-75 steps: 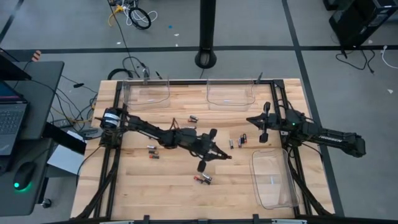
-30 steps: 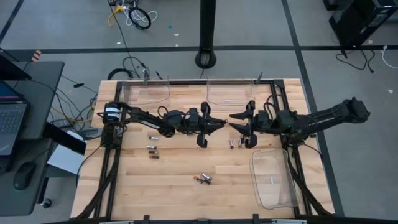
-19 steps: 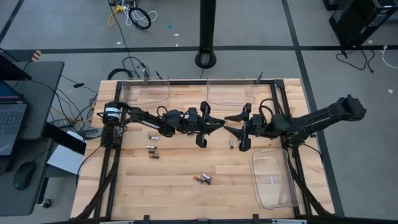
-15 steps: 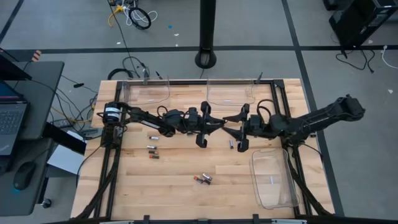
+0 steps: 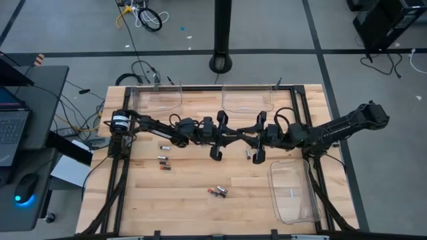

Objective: Sort batteries
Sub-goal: Put the brown battery into the bottom right transparent bin

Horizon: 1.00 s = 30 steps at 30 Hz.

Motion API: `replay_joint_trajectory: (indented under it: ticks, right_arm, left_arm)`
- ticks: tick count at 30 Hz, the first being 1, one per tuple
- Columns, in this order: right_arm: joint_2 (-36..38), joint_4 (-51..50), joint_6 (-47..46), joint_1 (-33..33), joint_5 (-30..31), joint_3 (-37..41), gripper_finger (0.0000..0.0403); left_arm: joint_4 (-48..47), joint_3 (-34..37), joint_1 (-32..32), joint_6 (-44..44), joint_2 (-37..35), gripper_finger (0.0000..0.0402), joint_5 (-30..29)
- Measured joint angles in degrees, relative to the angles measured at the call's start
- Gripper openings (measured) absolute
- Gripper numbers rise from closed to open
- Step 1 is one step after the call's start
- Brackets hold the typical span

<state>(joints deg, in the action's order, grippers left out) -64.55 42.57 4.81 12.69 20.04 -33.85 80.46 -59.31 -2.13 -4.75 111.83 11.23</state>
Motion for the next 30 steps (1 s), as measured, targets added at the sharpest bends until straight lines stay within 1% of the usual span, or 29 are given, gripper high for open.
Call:
replay_joint_trajectory:
  ticks: [2,14,24,30]
  right_arm:
    - [0.0,0.0,-0.1,0.0,0.0,0.0,0.0061]
    - [0.0,0.0,0.3,0.0,0.0,0.0,0.0061]
    - [0.1,0.3,1.3,0.0,-0.1,0.0,0.0061]
    - [0.1,1.0,1.4,0.0,-0.1,0.0,0.0061]
  left_arm:
    - [0.0,0.0,0.0,0.0,0.0,0.0055,0.0]
    - [0.0,0.0,0.0,0.0,0.0,0.0056,0.1]
    - [-0.4,0.0,0.0,-0.8,0.0,0.0093,0.6]
    - [-2.2,0.1,0.0,-0.3,0.0,0.0106,0.8]
